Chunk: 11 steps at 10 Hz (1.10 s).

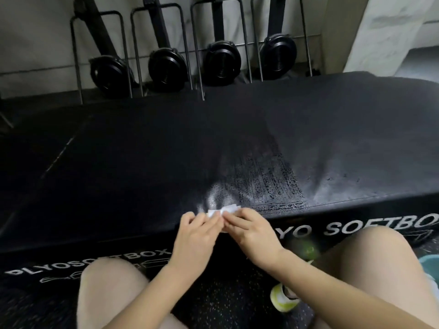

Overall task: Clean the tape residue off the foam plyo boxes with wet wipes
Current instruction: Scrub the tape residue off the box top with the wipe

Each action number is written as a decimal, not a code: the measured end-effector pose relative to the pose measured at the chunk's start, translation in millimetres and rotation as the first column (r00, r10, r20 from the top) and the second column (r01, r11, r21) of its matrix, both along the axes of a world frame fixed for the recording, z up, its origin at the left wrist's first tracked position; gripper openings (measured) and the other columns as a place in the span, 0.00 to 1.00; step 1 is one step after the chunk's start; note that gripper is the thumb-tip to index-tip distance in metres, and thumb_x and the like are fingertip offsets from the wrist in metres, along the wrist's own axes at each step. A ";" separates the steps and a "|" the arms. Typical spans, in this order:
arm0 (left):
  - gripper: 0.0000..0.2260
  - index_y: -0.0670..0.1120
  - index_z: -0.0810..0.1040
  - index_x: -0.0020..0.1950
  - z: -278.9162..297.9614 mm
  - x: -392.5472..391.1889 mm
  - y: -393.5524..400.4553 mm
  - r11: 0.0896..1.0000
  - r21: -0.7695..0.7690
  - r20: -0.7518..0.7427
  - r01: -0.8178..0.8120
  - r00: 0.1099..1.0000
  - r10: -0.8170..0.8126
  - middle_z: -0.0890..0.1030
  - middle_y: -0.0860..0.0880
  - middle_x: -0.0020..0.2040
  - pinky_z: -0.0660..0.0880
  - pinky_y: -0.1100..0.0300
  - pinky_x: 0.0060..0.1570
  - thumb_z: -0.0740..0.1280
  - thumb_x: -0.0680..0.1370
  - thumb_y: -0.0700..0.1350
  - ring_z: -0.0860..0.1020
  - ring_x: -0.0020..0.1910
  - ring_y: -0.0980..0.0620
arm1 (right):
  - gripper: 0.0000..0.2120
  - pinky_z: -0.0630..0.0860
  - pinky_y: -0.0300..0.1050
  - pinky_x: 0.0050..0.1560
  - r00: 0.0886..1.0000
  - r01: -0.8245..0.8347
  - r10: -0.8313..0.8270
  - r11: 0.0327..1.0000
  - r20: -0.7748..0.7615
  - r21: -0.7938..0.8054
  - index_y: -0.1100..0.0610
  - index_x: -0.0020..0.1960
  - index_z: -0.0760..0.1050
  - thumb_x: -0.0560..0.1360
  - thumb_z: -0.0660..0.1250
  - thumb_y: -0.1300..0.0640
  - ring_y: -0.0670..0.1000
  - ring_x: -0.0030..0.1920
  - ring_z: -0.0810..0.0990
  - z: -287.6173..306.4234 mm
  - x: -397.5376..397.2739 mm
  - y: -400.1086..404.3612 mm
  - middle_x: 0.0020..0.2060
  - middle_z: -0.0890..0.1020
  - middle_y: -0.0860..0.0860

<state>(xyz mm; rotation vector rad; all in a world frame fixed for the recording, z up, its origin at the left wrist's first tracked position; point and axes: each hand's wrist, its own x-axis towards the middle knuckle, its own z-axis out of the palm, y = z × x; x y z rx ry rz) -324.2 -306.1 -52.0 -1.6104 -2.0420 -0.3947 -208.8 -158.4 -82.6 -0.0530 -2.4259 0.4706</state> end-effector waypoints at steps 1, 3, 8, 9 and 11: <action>0.10 0.48 0.82 0.58 -3.9 -28.2 -42.5 0.999 0.022 -0.008 -0.048 0.999 0.049 0.76 0.59 0.55 0.66 0.55 0.52 0.65 0.79 0.43 0.71 0.43 0.54 | 0.13 0.81 0.49 0.51 1.000 -0.020 0.020 1.000 -0.011 -0.007 0.56 0.56 0.85 0.73 0.70 0.64 0.50 0.54 0.81 7.4 -33.7 -39.2 0.52 0.83 0.49; 0.12 0.47 0.83 0.58 -1.6 -41.6 -64.3 0.994 0.050 -0.039 -0.102 0.994 0.104 0.78 0.60 0.52 0.64 0.57 0.57 0.62 0.81 0.45 0.69 0.43 0.57 | 0.05 0.77 0.47 0.47 0.986 -0.049 0.074 0.985 -0.151 0.165 0.59 0.47 0.84 0.71 0.77 0.64 0.49 0.42 0.77 10.0 -59.9 -58.6 0.49 0.85 0.49; 0.11 0.44 0.83 0.56 -8.8 83.4 132.2 0.983 0.001 0.009 0.184 0.983 -0.184 0.83 0.47 0.57 0.68 0.51 0.54 0.63 0.78 0.42 0.75 0.48 0.49 | 0.10 0.71 0.47 0.63 0.992 0.125 -0.127 0.905 -0.022 0.407 0.58 0.53 0.86 0.77 0.68 0.57 0.54 0.50 0.83 19.9 109.7 120.6 0.58 0.84 0.51; 0.10 0.44 0.83 0.56 -6.8 101.0 156.3 0.985 0.009 -0.006 0.172 0.985 -0.172 0.82 0.48 0.56 0.68 0.51 0.54 0.68 0.76 0.42 0.73 0.48 0.49 | 0.11 0.70 0.46 0.64 0.984 0.162 -0.177 0.902 0.001 0.399 0.58 0.54 0.86 0.78 0.67 0.56 0.54 0.51 0.84 19.3 129.3 142.8 0.59 0.84 0.50; 0.14 0.44 0.82 0.60 -8.1 115.9 174.5 0.984 -0.012 0.037 0.179 0.983 -0.178 0.81 0.49 0.59 0.67 0.52 0.53 0.61 0.78 0.41 0.72 0.48 0.50 | 0.17 0.68 0.42 0.66 0.979 0.197 -0.204 0.922 -0.012 0.332 0.58 0.54 0.86 0.85 0.59 0.53 0.52 0.52 0.82 26.7 147.9 153.5 0.58 0.85 0.50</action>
